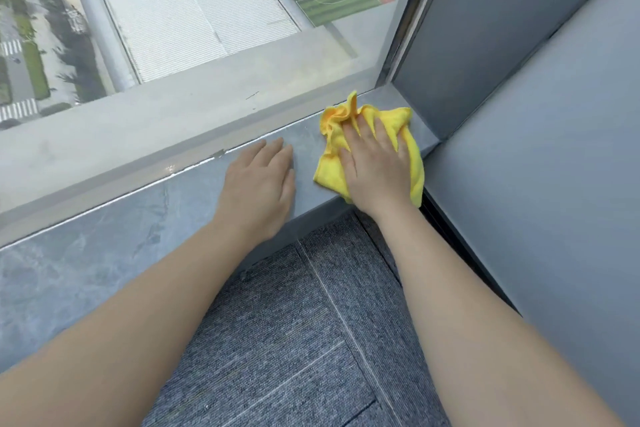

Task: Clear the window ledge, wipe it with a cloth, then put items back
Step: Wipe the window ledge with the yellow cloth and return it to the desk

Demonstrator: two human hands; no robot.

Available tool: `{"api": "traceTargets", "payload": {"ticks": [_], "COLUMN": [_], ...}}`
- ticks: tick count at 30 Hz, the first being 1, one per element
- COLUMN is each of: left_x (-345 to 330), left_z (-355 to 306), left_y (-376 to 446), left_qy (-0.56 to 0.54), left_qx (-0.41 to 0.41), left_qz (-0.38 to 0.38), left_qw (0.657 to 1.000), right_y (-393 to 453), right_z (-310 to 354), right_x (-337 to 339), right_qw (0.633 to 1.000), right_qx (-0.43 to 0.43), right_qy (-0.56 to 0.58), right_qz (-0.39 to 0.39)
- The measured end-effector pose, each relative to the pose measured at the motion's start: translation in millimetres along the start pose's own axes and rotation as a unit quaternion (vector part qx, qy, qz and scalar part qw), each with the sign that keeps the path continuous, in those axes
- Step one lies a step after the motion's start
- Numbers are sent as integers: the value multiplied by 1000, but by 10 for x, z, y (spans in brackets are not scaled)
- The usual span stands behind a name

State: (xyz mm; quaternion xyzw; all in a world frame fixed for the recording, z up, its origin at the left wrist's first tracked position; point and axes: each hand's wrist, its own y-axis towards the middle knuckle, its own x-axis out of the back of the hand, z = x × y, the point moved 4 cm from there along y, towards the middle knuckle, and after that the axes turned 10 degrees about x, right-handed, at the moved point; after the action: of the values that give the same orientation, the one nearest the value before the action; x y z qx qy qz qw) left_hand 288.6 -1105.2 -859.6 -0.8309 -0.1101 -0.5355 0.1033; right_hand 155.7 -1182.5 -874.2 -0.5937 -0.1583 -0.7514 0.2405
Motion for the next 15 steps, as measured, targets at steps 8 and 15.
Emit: {"api": "traceTargets", "payload": {"ticks": [8, 15], "left_x": [-92, -109], "left_z": [-188, -140], "left_y": [249, 237], "left_qy": [47, 55], "left_qx": [5, 15], "left_qz": [17, 86], "left_qw": [999, 995], "right_y": [350, 465], "right_z": [-305, -303], "right_x": [88, 123], "right_qw": [993, 991], "right_qx": [-116, -127], "right_qy": [16, 5], "right_qz": [22, 35]}}
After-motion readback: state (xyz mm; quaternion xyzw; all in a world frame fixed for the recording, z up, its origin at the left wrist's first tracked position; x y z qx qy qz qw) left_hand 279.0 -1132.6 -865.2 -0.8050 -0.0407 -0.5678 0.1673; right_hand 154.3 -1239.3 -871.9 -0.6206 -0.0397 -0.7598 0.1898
